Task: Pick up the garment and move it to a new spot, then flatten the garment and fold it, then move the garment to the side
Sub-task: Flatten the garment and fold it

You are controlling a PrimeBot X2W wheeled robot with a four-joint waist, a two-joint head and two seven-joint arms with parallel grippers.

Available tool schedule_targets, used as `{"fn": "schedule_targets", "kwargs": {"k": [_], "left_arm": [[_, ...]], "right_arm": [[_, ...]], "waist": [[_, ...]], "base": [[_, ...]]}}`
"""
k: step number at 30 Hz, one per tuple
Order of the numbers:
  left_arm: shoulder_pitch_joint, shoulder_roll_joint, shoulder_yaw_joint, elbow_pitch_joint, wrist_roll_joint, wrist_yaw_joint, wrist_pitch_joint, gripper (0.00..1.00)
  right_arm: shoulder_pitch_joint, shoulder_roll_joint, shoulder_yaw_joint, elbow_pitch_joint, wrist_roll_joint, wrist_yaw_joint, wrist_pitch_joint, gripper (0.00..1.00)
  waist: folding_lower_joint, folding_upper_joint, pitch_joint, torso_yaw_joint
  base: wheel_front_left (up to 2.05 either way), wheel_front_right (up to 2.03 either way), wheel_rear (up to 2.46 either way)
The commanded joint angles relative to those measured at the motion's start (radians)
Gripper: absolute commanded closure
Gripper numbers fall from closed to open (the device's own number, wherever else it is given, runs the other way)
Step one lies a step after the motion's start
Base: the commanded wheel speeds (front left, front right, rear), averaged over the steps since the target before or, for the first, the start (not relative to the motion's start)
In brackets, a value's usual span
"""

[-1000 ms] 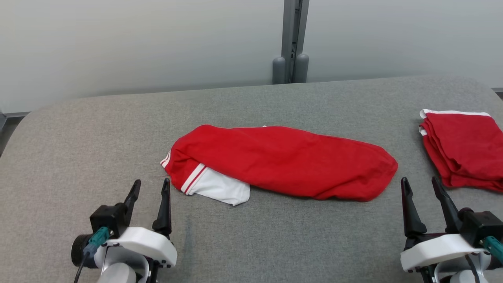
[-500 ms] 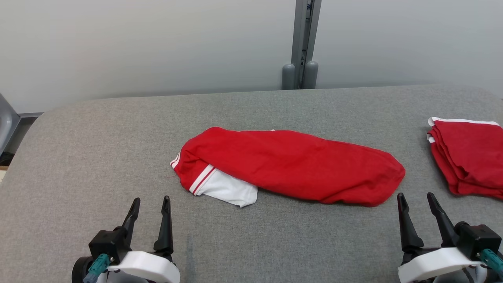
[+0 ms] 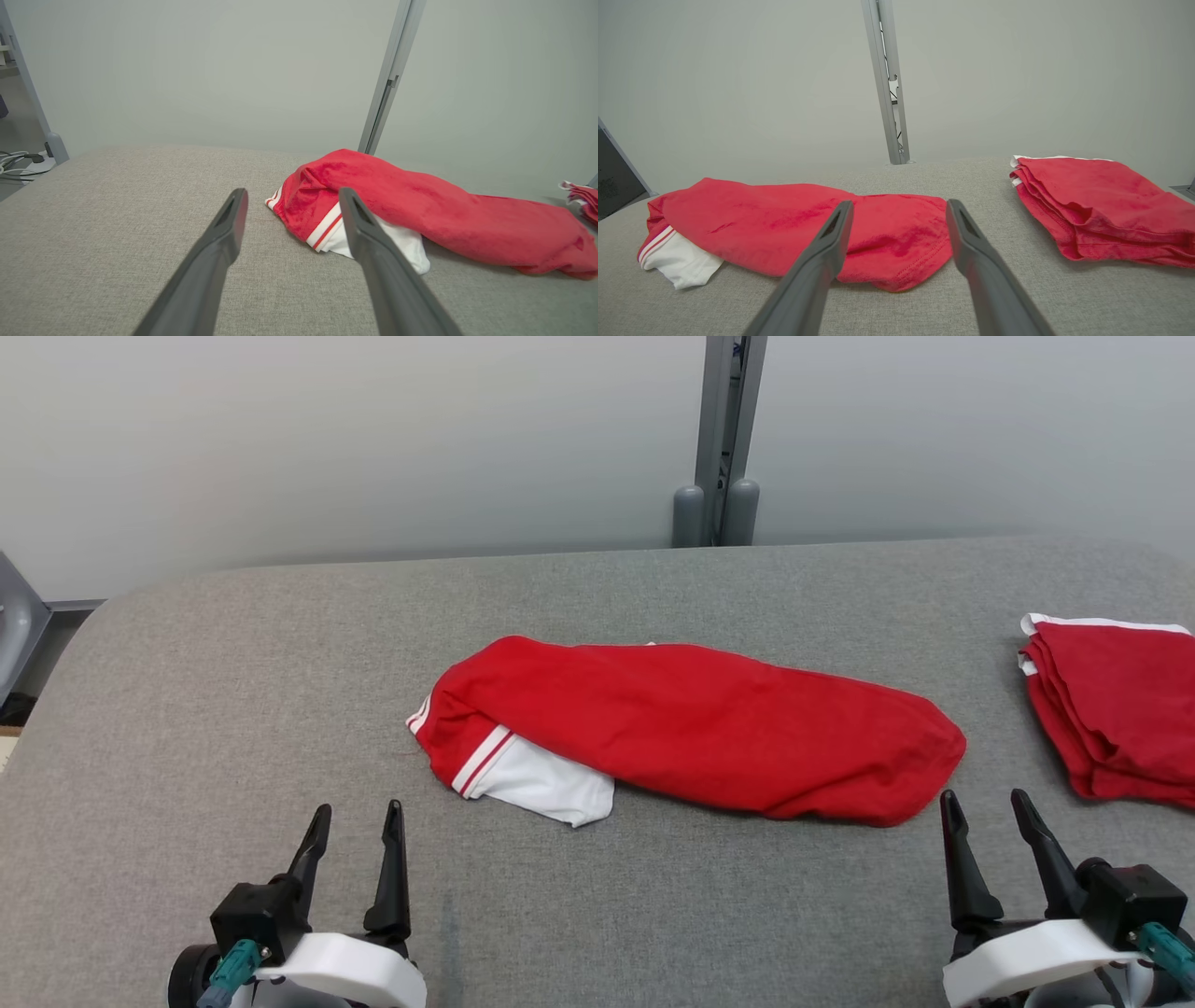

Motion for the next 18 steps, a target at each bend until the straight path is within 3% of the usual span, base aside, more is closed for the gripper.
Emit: {"fn": "schedule_targets", "kwargs": {"k": [1,12,18], "left_arm": [[-0.003,0.002,0.004,0.0,0.004,-0.001,-0.001,0.0],[-0.013,0.001,0.002,-0.002,-0.002,-0.001,-0.001,0.0],[-0.018,0.001,-0.013,-0.003,-0.006,0.006,-0.001,0.0]], "right_arm": [[-0.007,-0.006,-0.001,0.001,-0.002,0.0,-0.006,0.0],[-0.02,-0.006,0.012,0.004,-0.009,0.0,-0.008,0.0],[-0.036,-0.005,0.041,0.042,-0.071,0.0,0.035,0.0]], "waist": [[0.0,0.0,0.001,0.001],[0.0,0.0,0.009,0.016],[0.0,0.0,0.022,0.032]], "base": [[0.0,0.0,0.0],[0.0,0.0,0.0],[0.0,0.0,0.0]]}}
